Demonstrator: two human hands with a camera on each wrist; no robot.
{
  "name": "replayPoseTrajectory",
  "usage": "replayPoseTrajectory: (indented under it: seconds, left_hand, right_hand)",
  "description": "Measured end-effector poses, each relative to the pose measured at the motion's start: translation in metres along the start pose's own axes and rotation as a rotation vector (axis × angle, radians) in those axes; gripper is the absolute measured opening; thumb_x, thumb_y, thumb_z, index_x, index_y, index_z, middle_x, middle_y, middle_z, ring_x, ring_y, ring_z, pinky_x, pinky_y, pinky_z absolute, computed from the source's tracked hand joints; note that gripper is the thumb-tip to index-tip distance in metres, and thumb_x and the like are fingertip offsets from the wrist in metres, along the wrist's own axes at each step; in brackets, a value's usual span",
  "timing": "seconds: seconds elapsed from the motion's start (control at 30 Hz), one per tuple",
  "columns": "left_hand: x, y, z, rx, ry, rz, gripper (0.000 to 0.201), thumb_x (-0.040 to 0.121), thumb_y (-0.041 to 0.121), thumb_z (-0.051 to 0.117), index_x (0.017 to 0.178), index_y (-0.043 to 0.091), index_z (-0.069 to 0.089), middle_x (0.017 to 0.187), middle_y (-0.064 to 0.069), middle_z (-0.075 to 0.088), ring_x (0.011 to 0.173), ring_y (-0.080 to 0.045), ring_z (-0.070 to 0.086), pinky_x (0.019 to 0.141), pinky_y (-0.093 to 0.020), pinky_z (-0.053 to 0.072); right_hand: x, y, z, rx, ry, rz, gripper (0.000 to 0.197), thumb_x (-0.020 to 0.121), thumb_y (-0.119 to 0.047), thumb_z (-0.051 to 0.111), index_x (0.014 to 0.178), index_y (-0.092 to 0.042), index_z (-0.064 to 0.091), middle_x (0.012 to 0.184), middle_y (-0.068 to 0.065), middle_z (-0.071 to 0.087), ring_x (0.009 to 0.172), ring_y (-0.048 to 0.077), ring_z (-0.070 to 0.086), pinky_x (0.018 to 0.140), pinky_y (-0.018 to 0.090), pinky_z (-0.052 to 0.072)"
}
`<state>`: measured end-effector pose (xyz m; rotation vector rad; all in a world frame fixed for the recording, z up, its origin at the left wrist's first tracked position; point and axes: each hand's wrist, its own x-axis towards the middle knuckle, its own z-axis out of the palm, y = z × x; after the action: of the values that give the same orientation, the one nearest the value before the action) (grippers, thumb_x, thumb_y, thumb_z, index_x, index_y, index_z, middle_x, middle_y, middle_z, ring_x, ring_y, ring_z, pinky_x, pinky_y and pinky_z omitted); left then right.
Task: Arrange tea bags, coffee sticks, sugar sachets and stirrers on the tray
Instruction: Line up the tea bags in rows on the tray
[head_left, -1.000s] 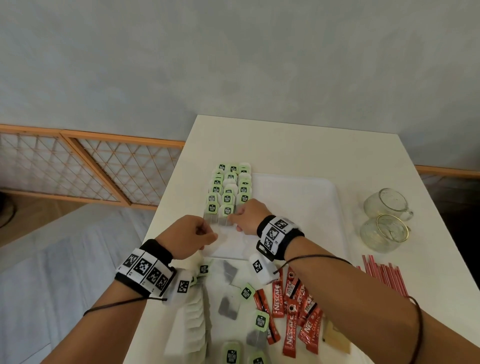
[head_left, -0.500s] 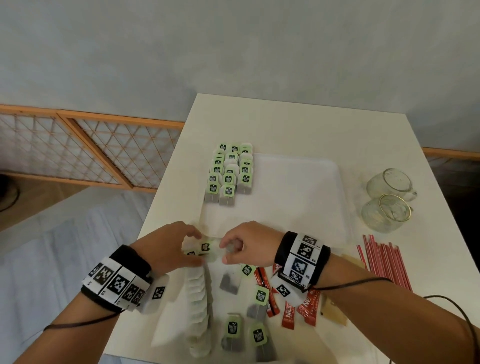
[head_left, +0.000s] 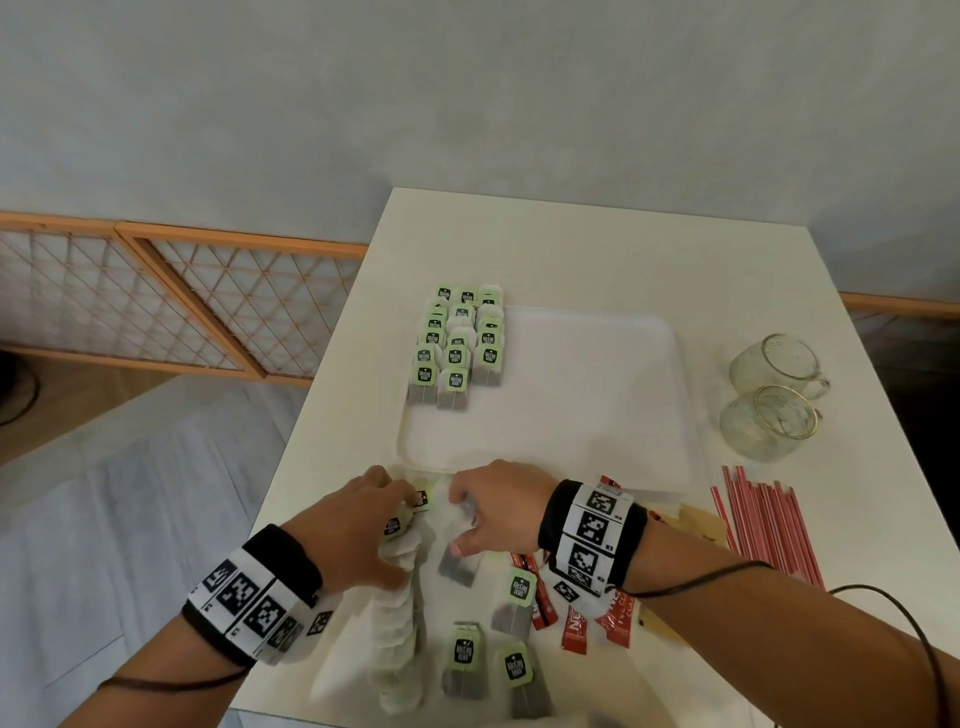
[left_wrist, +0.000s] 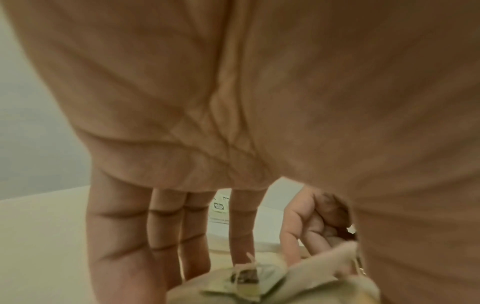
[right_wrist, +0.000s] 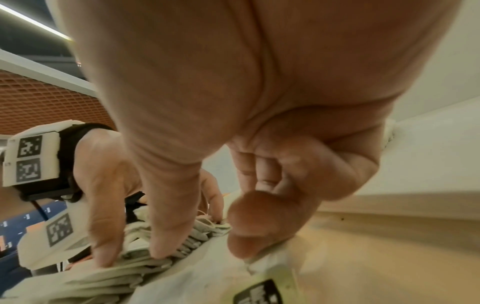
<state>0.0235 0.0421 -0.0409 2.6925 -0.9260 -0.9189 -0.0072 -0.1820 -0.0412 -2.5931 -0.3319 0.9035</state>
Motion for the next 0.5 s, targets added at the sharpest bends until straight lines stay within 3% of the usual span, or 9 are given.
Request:
replayPoseTrajectory:
  seconds: [0.13, 0.23, 0.37, 0.5]
  left_hand:
    - [0.008, 0.005, -0.002, -0.044, 0.051, 0.014, 0.05, 0.079, 0.045, 0.067, 0.126, 0.038, 0.053, 0.108, 0.015, 0.047, 0.091, -0.005, 0.058, 0.085, -0.018, 0.048]
    - [0.015, 0.007, -0.004, -0.066, 0.09, 0.032, 0.033, 0.086, 0.034, 0.061, 0.118, 0.035, 0.062, 0.101, 0.014, 0.054, 0.088, -0.003, 0.058, 0.082, -0.015, 0.046]
    - [0.02, 0.005, -0.005, -0.128, 0.127, 0.037, 0.017, 0.088, 0.028, 0.06, 0.102, 0.031, 0.068, 0.093, 0.011, 0.058, 0.087, -0.01, 0.059, 0.075, -0.016, 0.043]
    - [0.023, 0.006, -0.005, -0.22, 0.186, 0.039, 0.019, 0.089, 0.033, 0.064, 0.107, 0.03, 0.07, 0.092, 0.015, 0.065, 0.079, -0.002, 0.058, 0.072, -0.017, 0.044]
  right_hand:
    - [-0.003, 0.001, -0.001, -0.025, 0.049, 0.012, 0.065, 0.086, -0.058, 0.07, 0.136, -0.023, 0.048, 0.112, 0.0, 0.066, 0.087, 0.019, 0.053, 0.073, 0.032, 0.04]
    - [-0.004, 0.003, -0.003, -0.059, 0.061, 0.023, 0.062, 0.088, -0.055, 0.069, 0.137, -0.021, 0.049, 0.115, 0.002, 0.065, 0.095, 0.024, 0.058, 0.074, 0.033, 0.04]
    - [-0.004, 0.006, -0.004, -0.093, 0.069, 0.04, 0.052, 0.09, -0.051, 0.068, 0.13, -0.019, 0.056, 0.114, 0.003, 0.065, 0.101, 0.027, 0.061, 0.08, 0.035, 0.048]
    - [-0.006, 0.008, -0.003, -0.084, 0.097, 0.078, 0.039, 0.091, -0.049, 0.067, 0.108, -0.014, 0.066, 0.1, 0.003, 0.069, 0.09, 0.026, 0.065, 0.082, 0.039, 0.055]
